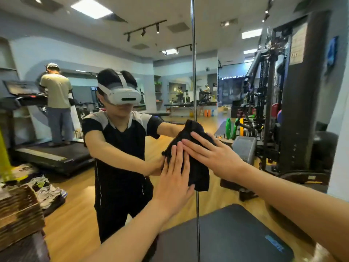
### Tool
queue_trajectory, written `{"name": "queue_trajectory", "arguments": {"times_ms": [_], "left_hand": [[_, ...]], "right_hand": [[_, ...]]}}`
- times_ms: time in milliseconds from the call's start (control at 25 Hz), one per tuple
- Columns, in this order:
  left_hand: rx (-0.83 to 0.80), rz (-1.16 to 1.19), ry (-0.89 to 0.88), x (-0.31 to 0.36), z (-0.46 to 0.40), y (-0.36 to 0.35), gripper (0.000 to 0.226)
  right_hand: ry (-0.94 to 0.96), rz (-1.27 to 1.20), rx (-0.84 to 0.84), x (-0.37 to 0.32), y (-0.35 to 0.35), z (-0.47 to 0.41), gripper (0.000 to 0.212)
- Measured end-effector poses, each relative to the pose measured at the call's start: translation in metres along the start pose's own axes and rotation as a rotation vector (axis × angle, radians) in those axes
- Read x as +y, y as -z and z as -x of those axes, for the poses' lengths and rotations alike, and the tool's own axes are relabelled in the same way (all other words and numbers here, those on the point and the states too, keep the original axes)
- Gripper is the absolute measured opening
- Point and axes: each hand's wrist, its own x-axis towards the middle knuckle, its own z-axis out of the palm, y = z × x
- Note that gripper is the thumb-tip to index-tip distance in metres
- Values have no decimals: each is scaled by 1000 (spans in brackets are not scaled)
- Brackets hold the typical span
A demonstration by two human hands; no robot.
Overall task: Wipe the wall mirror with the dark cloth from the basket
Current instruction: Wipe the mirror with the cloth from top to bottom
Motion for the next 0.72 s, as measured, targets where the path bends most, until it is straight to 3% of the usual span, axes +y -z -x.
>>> {"name": "queue_trajectory", "arguments": {"times_ms": [160, 320, 440, 560, 720], "left_hand": [[124, -31, -14, -29, -84, 78, 100], [149, -103, -69, -65, -167, 161, 96], [170, -136, -13, -80, -233, 231, 93], [224, -221, 10, -90, -292, 294, 82], [252, -281, -48, -103, -329, 330, 76]], "right_hand": [[-111, 19, 13, 73, 62, -63, 113], [-208, -50, 51, 135, 114, -120, 109], [-319, -131, 120, 186, 156, -171, 108], [-393, -328, 192, 229, 193, -215, 101], [-432, -476, 263, 257, 203, -240, 96]]}}
